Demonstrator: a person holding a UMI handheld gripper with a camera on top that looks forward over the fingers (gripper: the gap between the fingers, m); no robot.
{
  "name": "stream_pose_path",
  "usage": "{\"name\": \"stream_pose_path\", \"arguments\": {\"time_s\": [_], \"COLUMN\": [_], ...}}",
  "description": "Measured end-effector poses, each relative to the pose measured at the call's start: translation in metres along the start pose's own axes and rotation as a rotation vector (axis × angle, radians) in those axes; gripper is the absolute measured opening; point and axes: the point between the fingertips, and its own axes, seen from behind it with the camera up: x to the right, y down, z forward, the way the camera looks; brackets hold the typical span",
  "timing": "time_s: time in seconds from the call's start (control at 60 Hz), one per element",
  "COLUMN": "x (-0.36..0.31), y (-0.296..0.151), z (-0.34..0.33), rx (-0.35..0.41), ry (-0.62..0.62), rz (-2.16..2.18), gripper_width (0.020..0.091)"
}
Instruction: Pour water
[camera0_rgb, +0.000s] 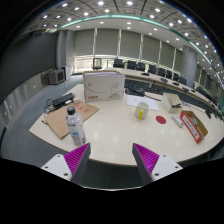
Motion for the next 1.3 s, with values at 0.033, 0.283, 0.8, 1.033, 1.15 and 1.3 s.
{"name": "stream_pose_path", "arguments": {"time_s": [0.033,0.283,0.8,1.033,1.15,1.3], "x": [-0.019,-0.124,-0.151,-0.156,-0.160,-0.144], "y": [0.004,0.023,-0.025,-0.025,-0.041,-0.089], "z": [0.005,0.065,0.198,0.196,0.190,0.180], "rx": [0.001,0.035,0.284,0.261,0.257,0.294], "ry": [-0.011,-0.049,0.001,-0.013,-0.037,-0.052], "rz": [-0.007,-0.010,0.076,0.072,0.047,0.118], "gripper_width": [0.0863,0.0867,0.0572,0.0388,0.0374,0.0372]}}
